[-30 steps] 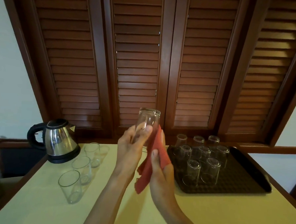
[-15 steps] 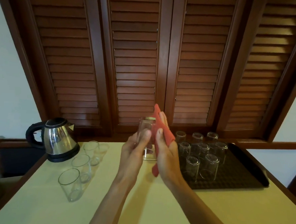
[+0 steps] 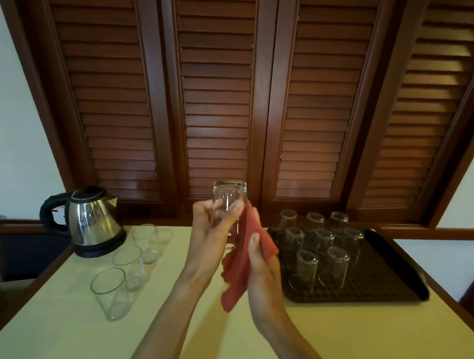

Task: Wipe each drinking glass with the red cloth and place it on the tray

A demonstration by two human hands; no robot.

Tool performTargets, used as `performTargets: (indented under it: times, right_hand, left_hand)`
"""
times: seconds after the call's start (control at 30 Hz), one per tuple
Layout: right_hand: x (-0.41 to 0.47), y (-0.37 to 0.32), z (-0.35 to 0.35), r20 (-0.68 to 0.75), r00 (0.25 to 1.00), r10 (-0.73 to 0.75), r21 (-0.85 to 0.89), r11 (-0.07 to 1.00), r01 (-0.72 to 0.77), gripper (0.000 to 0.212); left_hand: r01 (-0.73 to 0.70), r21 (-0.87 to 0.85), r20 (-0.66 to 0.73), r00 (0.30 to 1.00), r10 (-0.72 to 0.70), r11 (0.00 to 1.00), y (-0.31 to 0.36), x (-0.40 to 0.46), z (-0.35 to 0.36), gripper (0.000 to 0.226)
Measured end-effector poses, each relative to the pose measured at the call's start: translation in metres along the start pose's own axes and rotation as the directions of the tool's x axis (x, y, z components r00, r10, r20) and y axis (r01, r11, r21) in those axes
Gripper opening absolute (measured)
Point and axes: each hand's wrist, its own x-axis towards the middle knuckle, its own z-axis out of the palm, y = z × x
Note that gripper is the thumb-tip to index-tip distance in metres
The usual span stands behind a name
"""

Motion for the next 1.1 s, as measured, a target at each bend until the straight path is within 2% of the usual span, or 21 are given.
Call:
performTargets:
  times: [0.07,0.17,0.23,0.3,0.33,0.43,0.53,0.6,0.73,0.83,0.9,1.0,1.1]
  right_hand:
    - [0.017,-0.006,-0.003,-0.044,0.999,0.026,0.015,1.000,-0.026,0.027]
    - [0.026,-0.010,-0.005,-0.004,1.000,-0.009,0.003,1.000,0.009,0.028]
    - [0.012,0.000,-0.003,0.032,0.999,-0.029,-0.021,0.999,0.030,0.030]
    - [0.002,0.005,0.001,0.049,0.999,-0.019,-0.066,0.998,0.022,0.041]
    - [0.007,0.004,-0.001,0.030,1.000,0.003,-0.053,0.999,-0.001,0.039]
    - [0.030,-0.015,-0.005,0.008,0.999,0.046,0.016,0.999,-0.046,0.032]
    - [0.027,-0.007,-0.008,-0.010,0.999,0.043,0.028,0.999,-0.042,0.032]
    - [0.012,0.005,-0.006,-0.001,0.999,0.052,-0.013,0.999,-0.052,0.030]
    - [0.026,-0.004,-0.009,0.041,0.998,0.041,0.030,0.999,-0.042,0.033]
    - [0.036,-0.010,-0.010,0.078,0.997,-0.020,0.001,1.000,0.020,0.046]
    - [0.020,0.004,-0.008,0.070,0.997,-0.022,-0.034,0.999,0.025,0.040]
    - [0.009,0.012,-0.007,0.028,0.999,0.020,-0.048,0.999,-0.019,0.034]
    - [0.031,-0.003,-0.011,0.037,0.999,0.027,0.046,0.999,-0.029,0.041]
  left_hand:
    - [-0.019,0.019,-0.007,1.000,0.019,1.000,-0.008,-0.008,0.004,0.051]
    - [-0.046,0.093,0.011,0.999,0.045,0.995,-0.014,-0.011,0.008,0.039]
    - [-0.040,0.076,-0.004,0.999,0.041,0.996,-0.007,-0.002,0.005,0.049]
    - [-0.031,0.035,0.011,0.999,0.031,0.999,-0.004,0.005,0.001,0.061]
    - [-0.010,0.022,0.036,0.999,0.009,1.000,-0.005,0.004,0.001,0.062]
    - [0.029,0.015,0.081,0.996,-0.031,0.999,-0.015,-0.012,0.004,0.056]
    - [-0.031,0.055,-0.024,0.999,0.033,0.998,-0.017,-0.002,0.002,0.045]
    - [-0.055,0.007,-0.050,0.997,0.055,0.998,-0.010,0.010,-0.005,0.042]
    - [-0.051,0.037,0.058,0.997,0.049,0.998,-0.020,0.004,-0.003,0.032]
    - [0.019,0.039,0.048,0.999,-0.020,0.999,-0.022,-0.003,0.005,0.031]
    - [0.019,0.041,0.021,1.000,-0.020,0.999,-0.014,0.005,0.003,0.030]
    - [-0.026,0.041,0.002,1.000,0.026,0.999,-0.009,0.011,-0.002,0.060]
    - [-0.045,-0.009,0.005,0.999,0.045,0.999,-0.019,-0.005,0.007,0.042]
